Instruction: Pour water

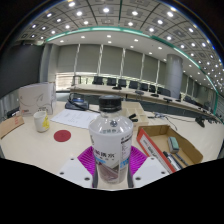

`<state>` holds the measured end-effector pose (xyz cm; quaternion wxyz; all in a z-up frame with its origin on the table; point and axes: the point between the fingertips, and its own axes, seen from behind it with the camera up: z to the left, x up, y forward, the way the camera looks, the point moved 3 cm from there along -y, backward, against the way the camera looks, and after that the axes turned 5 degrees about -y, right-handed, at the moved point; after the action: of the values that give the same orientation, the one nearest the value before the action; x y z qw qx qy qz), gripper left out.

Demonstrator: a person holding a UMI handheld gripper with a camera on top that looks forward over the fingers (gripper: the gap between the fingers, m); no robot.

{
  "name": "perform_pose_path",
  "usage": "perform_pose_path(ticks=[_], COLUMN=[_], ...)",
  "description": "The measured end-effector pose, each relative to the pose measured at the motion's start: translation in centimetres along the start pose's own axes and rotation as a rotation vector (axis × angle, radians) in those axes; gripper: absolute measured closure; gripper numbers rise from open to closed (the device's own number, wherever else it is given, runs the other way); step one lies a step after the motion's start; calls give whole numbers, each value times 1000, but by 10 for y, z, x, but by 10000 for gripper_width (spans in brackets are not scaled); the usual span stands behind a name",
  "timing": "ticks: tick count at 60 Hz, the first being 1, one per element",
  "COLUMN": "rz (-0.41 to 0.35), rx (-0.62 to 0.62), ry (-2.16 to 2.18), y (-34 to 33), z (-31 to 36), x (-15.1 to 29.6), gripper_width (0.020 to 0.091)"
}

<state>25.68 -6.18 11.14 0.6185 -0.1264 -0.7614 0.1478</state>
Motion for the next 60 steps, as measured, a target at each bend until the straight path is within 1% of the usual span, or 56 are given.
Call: perform_pose_path(ticks=[7, 15, 23, 28, 31, 36, 43, 54, 60], rz=[-7, -15, -29, -22, -12, -21, -28, -26, -21], rx=[-52, -123, -181, -223, -247, -277, -321, -398, -387], ry=[-118, -310, -581, -787, -923, -1148, -1454, -1827, -1887], y=[9, 25, 49, 70, 84, 104, 133, 157, 161], z=[10, 45, 102, 139, 160, 190, 221, 242, 245], x=[45, 102, 157, 176, 182, 189, 184, 180, 177], gripper_width=[705, 705, 707, 708, 708, 706, 708, 708, 706])
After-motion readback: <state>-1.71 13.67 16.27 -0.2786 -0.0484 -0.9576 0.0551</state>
